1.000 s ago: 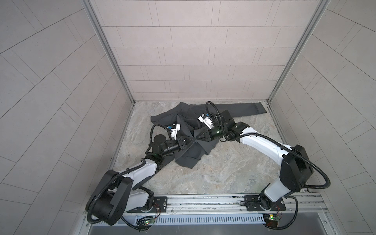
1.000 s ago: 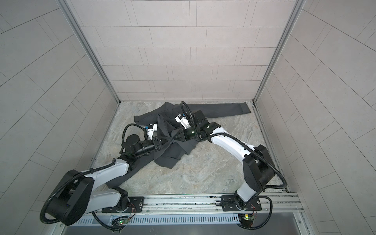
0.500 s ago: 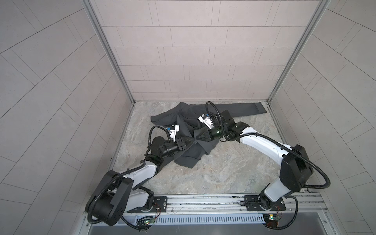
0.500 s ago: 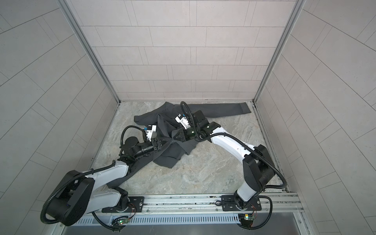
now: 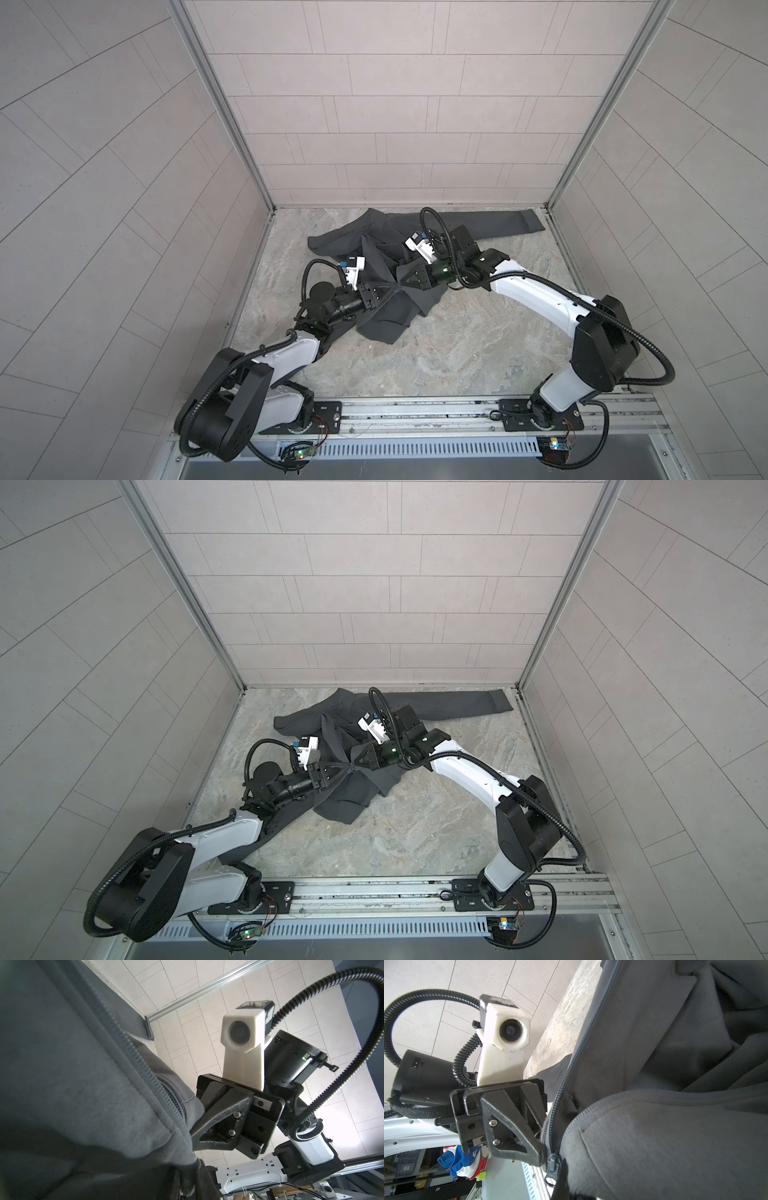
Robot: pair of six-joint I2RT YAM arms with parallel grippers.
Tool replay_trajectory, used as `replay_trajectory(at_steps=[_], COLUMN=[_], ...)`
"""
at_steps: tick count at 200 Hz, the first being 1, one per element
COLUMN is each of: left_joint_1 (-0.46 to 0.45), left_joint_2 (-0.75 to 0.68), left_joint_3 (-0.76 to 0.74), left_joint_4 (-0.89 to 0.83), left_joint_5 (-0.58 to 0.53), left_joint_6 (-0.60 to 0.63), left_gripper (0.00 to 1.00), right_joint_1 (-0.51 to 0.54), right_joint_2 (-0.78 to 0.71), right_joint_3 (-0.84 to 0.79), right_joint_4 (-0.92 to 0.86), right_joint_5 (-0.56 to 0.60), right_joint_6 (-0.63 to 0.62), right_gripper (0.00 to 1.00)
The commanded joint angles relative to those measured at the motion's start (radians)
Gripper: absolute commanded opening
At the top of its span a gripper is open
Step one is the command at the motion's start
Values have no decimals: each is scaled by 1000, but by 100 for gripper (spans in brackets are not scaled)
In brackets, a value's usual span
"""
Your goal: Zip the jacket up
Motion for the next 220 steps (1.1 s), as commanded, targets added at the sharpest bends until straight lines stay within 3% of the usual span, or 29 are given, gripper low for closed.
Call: replay_trajectory(at_steps=[1, 40, 105, 220], left_joint_1=[-3, -3, -20, -48], left_joint_2=[-6, 5, -149, -149], left_joint_3=[-3, -7, 19, 9], left_joint_4=[83, 0, -425, -406], left_joint_5=[25, 25, -57, -59], left_joint_6=[-12, 37, 255, 238], left_gripper=[0, 0, 0, 0], right_joint_1=[3, 0, -18, -18], right_joint_2=[-23, -35, -64, -65], right_joint_3=[-5, -72, -159, -181], right_joint_4=[1, 214, 459, 523], right_joint_5=[-1, -14, 82, 164], right_joint_6=[-1, 169, 418, 508], right_gripper=[0, 0, 0, 0])
